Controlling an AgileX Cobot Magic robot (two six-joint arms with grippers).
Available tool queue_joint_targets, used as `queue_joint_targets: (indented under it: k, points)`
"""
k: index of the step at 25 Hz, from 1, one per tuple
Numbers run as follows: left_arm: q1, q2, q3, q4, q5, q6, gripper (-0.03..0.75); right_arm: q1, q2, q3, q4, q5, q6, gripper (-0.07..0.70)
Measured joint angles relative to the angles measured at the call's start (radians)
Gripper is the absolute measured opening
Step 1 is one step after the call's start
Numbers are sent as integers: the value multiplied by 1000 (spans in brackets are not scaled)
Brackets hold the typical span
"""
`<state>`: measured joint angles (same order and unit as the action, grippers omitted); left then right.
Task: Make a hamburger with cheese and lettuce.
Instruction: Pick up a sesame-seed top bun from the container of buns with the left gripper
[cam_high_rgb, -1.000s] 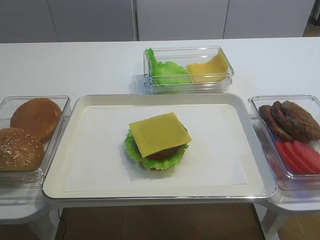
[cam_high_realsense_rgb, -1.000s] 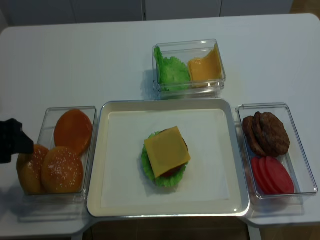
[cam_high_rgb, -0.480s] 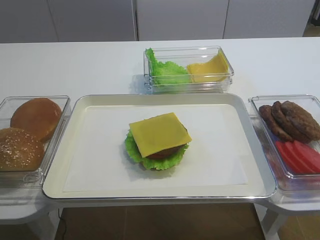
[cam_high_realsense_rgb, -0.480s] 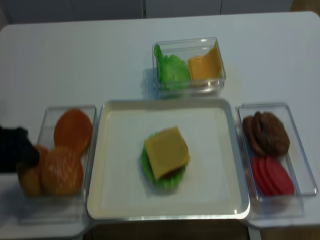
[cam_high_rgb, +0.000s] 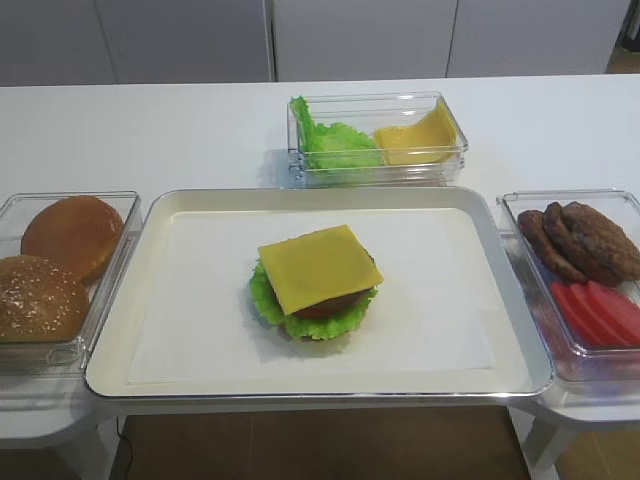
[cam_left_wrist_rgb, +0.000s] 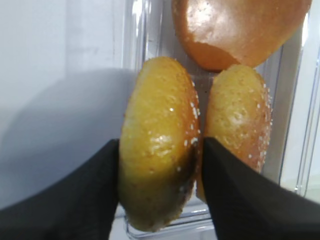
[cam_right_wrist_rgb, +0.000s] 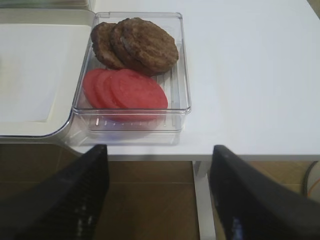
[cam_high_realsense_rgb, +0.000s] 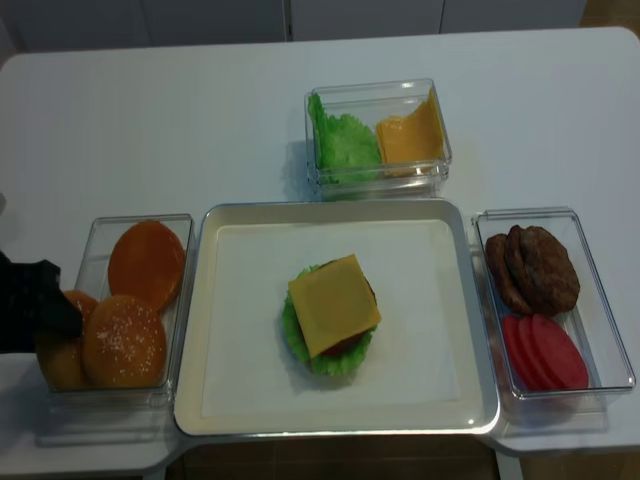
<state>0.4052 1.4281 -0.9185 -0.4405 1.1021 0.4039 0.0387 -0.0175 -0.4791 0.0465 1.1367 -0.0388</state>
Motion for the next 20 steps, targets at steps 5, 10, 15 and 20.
queue_joint_targets:
  k: [5, 10, 15, 20]
  points:
    - [0, 3, 0, 0, 0, 2, 362, 0, 0, 0, 0, 0, 2, 501]
    - [0, 5, -2, -2, 0, 4, 304, 0, 0, 0, 0, 0, 20, 501]
    - [0, 5, -11, -2, 2, 5, 282, 0, 0, 0, 0, 0, 22, 501]
    - [0, 5, -11, -2, 8, 8, 280, 0, 0, 0, 0, 0, 22, 501]
